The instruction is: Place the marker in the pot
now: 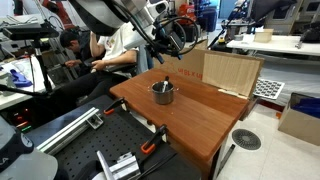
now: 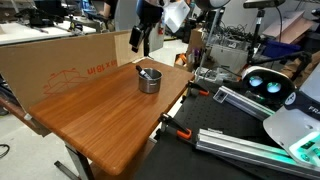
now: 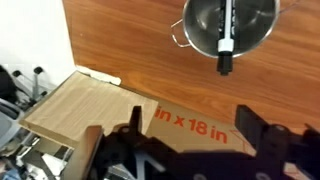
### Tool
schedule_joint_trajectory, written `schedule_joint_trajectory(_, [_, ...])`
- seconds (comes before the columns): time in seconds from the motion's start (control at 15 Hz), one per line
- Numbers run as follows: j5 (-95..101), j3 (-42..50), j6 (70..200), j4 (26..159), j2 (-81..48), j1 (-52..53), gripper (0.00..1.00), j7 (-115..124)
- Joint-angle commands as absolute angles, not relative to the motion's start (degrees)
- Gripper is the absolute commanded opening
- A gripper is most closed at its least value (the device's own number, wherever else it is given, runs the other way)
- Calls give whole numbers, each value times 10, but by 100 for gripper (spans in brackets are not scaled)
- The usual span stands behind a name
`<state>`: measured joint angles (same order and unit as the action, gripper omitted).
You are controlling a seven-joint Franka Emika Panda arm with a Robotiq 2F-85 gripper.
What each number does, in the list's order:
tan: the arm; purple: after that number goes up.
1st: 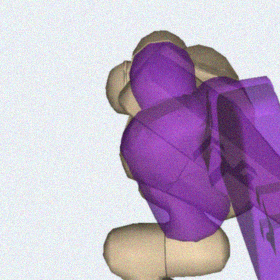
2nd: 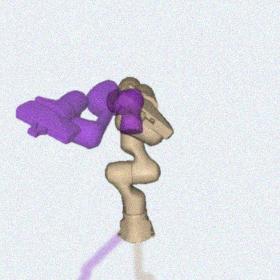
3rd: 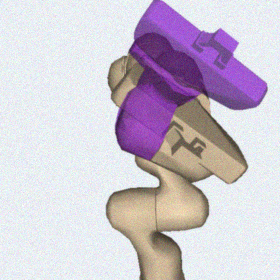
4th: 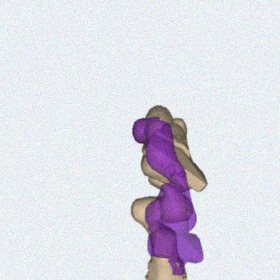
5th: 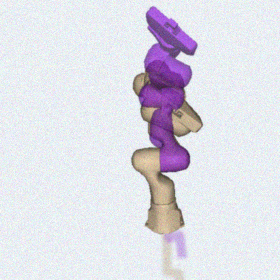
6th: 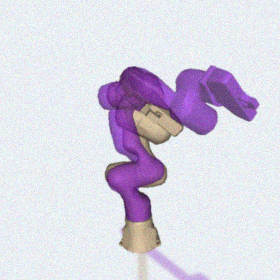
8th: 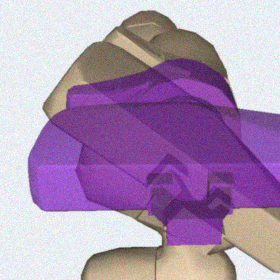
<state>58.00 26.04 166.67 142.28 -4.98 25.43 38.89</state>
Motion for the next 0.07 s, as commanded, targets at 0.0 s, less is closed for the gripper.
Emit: schedule_joint_trajectory(0.0, [580, 260, 1666, 1423, -50, 254, 100, 389])
